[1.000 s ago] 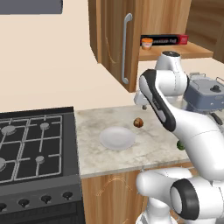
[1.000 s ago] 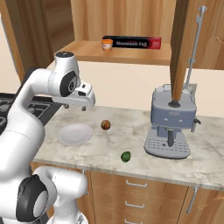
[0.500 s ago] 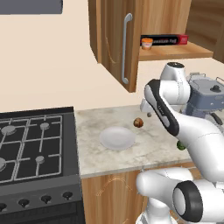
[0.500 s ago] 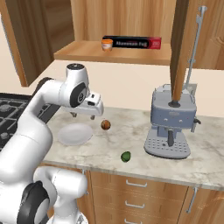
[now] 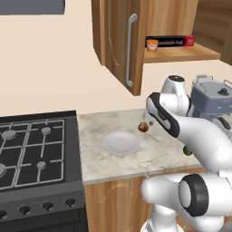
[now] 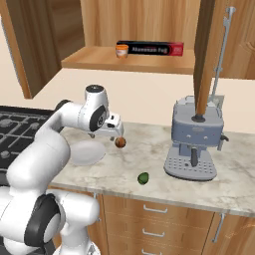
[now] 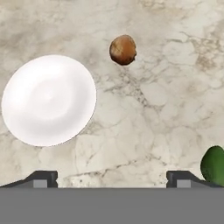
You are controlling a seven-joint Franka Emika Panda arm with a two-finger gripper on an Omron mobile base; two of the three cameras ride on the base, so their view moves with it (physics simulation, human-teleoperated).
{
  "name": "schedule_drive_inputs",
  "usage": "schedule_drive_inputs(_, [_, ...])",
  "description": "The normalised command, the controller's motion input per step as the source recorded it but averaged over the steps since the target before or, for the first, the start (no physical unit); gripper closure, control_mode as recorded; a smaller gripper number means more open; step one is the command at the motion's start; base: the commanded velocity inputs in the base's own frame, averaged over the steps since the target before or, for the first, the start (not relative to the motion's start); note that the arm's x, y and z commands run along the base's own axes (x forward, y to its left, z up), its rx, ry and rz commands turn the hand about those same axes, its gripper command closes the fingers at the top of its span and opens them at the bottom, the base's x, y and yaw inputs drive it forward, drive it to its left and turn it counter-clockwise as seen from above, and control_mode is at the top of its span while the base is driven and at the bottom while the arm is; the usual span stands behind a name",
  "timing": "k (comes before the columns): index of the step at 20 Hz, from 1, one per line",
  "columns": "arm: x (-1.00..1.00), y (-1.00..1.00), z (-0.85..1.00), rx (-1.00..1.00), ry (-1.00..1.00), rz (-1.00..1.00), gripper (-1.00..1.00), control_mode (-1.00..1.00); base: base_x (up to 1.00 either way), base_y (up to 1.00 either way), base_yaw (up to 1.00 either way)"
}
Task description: Pick the avocado and bread from the counter and place them on the plate. Then pick the jam from the cabinet and place it next to the plate. Lastly close the cabinet door.
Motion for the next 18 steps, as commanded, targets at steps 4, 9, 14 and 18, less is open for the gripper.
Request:
schedule_drive_inputs(4, [0.53,0.0,-0.42,0.01,0.0,0.0,-1.0,-1.0,0.0,0.0,0.0])
schedule_drive_inputs(9, [0.49,0.0,-0.47,0.0,0.0,0.0,-1.0,-1.0,0.0,0.0,0.0])
schedule_drive_inputs(14, [0.51,-0.02,-0.42,0.0,0.0,0.0,-1.0,-1.0,0.0,0.0,0.0])
schedule_drive_inputs(18, [0.51,-0.05,-0.33,0.03,0.0,0.0,-1.0,-1.0,0.0,0.0,0.0])
